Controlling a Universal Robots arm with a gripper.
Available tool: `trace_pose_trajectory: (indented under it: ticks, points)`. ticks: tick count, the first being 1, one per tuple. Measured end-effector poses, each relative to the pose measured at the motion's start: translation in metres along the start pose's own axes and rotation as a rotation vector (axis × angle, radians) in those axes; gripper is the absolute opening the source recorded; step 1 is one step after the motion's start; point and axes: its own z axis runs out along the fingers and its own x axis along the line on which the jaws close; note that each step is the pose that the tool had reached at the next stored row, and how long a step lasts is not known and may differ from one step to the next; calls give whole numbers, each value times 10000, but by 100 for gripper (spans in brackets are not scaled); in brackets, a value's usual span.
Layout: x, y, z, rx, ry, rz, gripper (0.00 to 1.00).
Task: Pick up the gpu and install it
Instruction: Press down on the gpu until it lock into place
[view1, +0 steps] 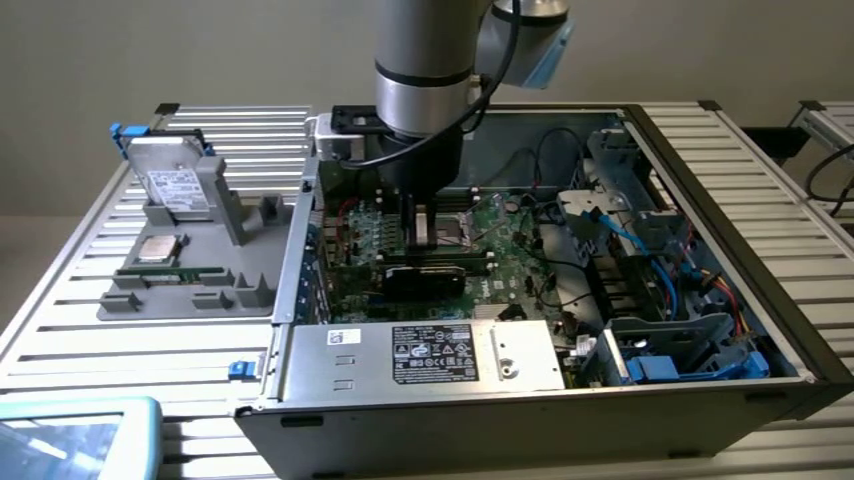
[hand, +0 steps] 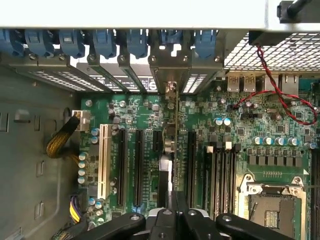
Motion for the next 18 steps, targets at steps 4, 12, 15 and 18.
trace_pose_trajectory:
  ticks: [4, 12, 15, 18]
  points:
    - [0, 14, 9, -1, -6, 2, 11]
    - [-2, 18, 68, -5, 1, 6, 11]
    - [-3, 19, 86, -8, -5, 7, 11]
    - [-3, 34, -4, -4, -21, 20, 11]
